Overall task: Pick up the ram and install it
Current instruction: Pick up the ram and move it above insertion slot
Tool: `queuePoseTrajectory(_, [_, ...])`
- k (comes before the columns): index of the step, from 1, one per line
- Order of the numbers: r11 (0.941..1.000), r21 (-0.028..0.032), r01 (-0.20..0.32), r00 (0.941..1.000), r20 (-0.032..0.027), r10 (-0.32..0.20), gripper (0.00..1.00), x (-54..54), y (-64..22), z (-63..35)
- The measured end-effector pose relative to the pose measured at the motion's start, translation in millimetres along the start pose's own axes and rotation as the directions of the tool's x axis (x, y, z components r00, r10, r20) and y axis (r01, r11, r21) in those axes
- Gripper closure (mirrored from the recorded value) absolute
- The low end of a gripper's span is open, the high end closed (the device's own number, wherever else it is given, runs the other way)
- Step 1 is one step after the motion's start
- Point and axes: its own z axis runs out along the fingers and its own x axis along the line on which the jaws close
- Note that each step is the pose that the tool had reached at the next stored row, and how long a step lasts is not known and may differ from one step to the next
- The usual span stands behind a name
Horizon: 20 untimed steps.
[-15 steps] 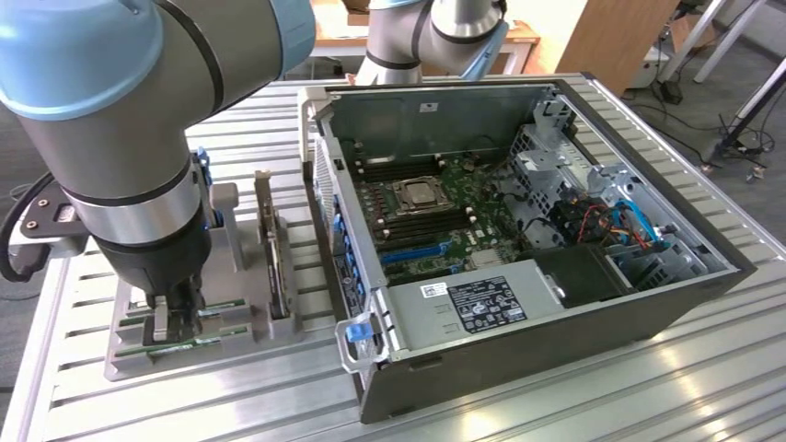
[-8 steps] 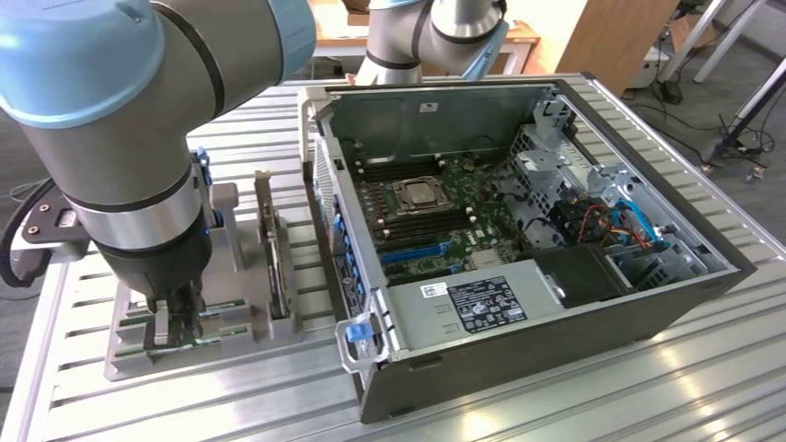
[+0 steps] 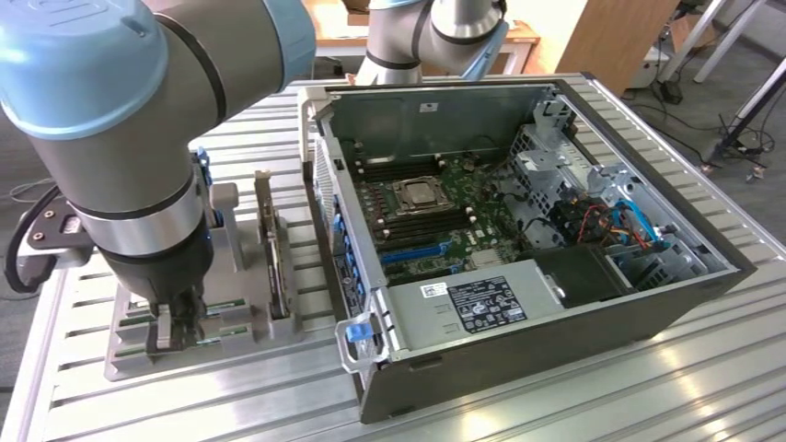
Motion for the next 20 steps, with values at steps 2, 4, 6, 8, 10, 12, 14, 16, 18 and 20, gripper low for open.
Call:
queuePoseTrajectory(2, [1.0000,0.0000,0.000,1.0000,0.0000,0.000,0.64,0.1,-0.1,1.7])
queuePoseTrajectory(4, [1.0000,0.0001,0.000,1.0000,-0.0001,0.000,0.64,0.1,-0.1,3.2])
queuePoseTrajectory(6, [1.0000,-0.0001,0.000,1.0000,-0.0001,0.000,0.64,0.1,-0.2,4.4])
queuePoseTrajectory(8, [1.0000,0.0000,0.000,1.0000,0.0000,0.000,0.64,0.2,-0.2,5.9])
queuePoseTrajectory(10, [1.0000,0.0000,0.000,1.0000,0.0000,0.000,0.64,0.2,-0.3,7.5])
queuePoseTrajectory(12, [1.0000,0.0000,0.000,1.0000,-0.0001,0.000,0.64,0.3,-0.4,8.6])
queuePoseTrajectory(14, [1.0000,-0.0002,0.001,1.0000,-0.0003,-0.001,0.64,0.3,-0.4,9.2])
queuePoseTrajectory(16, [1.0000,-0.0002,0.002,1.0000,-0.0002,-0.002,0.64,0.3,-0.4,9.7])
queuePoseTrajectory(18, [1.0000,-0.0002,0.003,1.0000,-0.0003,-0.003,0.64,0.3,-0.4,9.8])
queuePoseTrajectory(20, [1.0000,-0.0001,0.003,1.0000,-0.0002,-0.003,0.64,0.3,-0.4,9.8])
